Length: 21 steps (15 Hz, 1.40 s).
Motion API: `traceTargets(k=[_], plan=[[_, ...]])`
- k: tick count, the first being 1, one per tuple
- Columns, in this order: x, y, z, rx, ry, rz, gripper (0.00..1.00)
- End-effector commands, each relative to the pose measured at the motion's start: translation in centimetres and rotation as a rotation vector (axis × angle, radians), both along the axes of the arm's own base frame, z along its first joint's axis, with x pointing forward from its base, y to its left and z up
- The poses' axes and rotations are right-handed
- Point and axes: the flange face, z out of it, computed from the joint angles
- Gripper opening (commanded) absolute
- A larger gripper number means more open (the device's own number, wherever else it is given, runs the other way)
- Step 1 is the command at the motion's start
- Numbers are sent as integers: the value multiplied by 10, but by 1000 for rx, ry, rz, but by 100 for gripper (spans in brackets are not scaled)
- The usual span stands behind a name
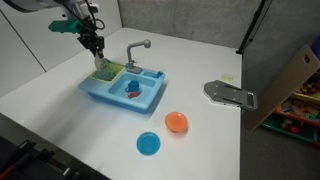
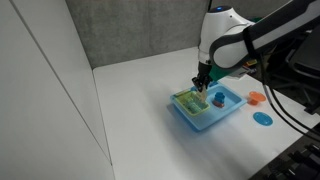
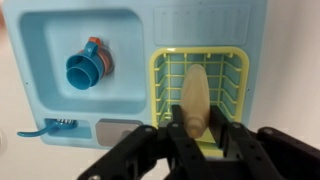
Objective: Remove the white bottle from the dishes drying rack and put it on the sink worktop in front of the dishes drying rack
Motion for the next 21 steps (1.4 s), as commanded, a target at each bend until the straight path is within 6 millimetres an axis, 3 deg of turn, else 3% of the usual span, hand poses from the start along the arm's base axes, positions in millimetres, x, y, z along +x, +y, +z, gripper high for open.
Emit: traceTargets(k=[1, 6, 12, 21], plan=[[-36, -12, 28, -22, 9, 25, 10], [-64, -36, 27, -51, 21, 19, 10], [-74, -57, -7, -37, 37, 3, 10], [-80, -45, -33, 4, -33, 41, 10]])
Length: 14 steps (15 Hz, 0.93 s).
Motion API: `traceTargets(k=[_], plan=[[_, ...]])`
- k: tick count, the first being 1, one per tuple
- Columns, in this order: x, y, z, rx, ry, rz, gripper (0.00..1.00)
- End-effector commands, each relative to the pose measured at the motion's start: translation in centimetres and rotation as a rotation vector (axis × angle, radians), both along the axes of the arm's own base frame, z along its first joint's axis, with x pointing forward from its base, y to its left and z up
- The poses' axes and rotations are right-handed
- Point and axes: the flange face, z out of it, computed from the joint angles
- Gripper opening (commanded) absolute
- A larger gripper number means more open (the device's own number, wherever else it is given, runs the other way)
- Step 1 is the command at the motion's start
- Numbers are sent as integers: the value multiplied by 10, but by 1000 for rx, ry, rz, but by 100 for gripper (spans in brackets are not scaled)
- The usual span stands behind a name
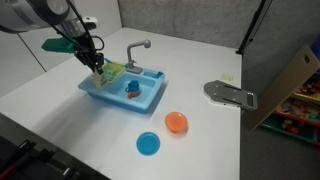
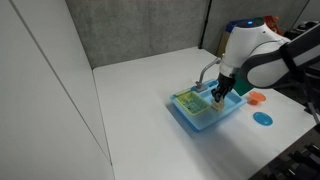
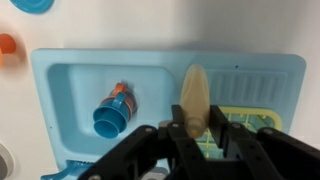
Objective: Remove the white bottle from the dishes drying rack and put it on the sink worktop in front of the dishes drying rack
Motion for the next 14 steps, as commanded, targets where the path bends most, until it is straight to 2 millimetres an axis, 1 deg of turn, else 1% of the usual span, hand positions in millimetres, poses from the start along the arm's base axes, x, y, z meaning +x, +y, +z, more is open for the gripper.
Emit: traceTargets(k=[1, 7, 8, 9, 11, 14], plan=[[-3, 5, -7, 4, -25, 21, 10], [-2, 11, -19, 9, -39, 38, 11], [-3, 12, -20, 9, -41, 40, 37], [-3, 12, -21, 9, -41, 41, 57], [-4, 12, -19, 10, -43, 44, 73], [-6, 13, -10, 12, -37, 42, 95]])
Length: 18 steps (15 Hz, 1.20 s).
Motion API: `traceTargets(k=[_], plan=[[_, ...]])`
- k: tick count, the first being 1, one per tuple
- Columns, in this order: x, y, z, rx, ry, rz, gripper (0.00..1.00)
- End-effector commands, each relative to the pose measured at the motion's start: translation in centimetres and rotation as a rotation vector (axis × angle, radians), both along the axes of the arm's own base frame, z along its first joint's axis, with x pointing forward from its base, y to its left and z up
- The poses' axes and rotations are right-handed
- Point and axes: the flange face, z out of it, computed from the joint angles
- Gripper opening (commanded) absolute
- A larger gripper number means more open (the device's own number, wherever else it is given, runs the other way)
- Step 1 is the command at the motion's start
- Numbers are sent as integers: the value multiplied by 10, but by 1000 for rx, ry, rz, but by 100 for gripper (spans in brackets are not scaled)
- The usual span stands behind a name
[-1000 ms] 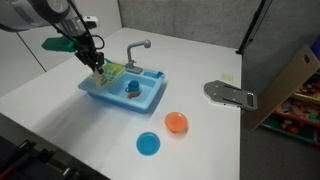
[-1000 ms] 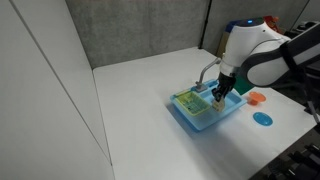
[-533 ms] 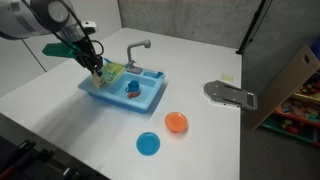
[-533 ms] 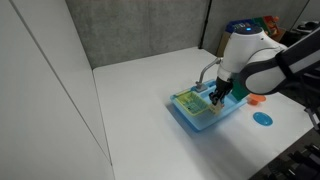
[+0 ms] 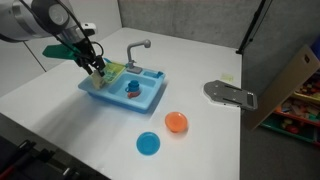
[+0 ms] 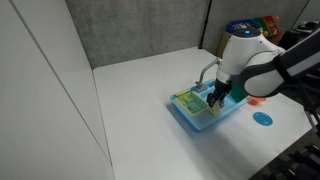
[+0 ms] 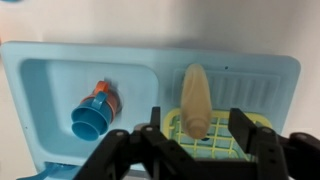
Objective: Remove the white bottle from the dishes drying rack and put it on the sink worktop in front of the dishes drying rack
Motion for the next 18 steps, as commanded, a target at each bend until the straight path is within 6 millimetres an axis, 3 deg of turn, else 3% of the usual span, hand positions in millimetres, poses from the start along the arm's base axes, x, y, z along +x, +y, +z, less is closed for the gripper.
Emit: traceTargets(k=[1, 7, 12, 18], plan=[[-3, -1, 15, -3, -4, 6, 100], [-2, -7, 50, -10, 78, -21, 100], [1, -19, 100, 1, 140, -60, 100], [3, -55, 167, 93, 240, -67, 100]])
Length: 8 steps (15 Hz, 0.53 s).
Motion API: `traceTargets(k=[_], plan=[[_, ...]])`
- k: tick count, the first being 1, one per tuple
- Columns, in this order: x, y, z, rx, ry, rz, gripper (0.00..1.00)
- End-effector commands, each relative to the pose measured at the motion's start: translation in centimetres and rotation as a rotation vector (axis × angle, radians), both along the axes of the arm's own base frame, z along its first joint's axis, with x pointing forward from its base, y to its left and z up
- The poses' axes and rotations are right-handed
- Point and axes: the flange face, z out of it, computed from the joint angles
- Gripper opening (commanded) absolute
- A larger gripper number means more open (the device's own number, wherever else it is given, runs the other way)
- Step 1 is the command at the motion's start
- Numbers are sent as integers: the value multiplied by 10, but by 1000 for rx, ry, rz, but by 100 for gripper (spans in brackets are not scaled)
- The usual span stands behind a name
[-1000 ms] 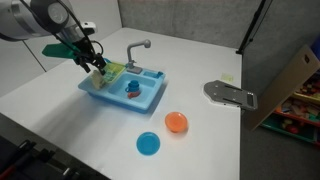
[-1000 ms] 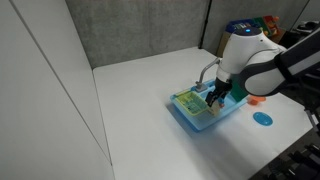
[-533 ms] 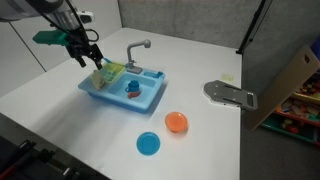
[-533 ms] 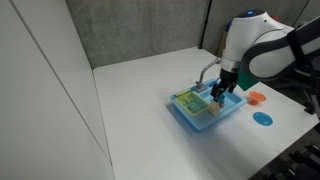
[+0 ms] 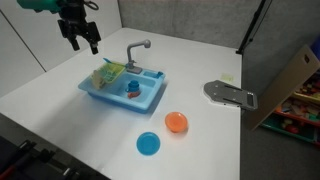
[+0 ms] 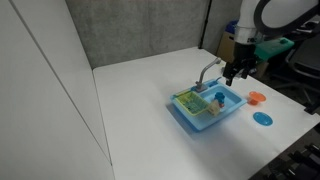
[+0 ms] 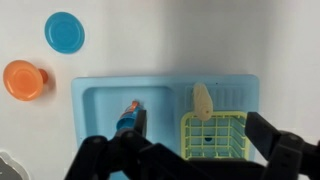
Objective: Remove the white bottle from the dishes drying rack and put it on the sink worktop in front of the dishes drying rack
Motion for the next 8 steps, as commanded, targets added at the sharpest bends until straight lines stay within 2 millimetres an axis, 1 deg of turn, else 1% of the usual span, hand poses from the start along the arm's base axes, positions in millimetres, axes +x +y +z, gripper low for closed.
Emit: traceTargets(k=[1, 4, 8], plan=[[-4, -17, 45, 47, 42, 12, 100], [-15, -28, 82, 41, 46, 7, 100], [-35, -38, 133, 38, 49, -26, 100]])
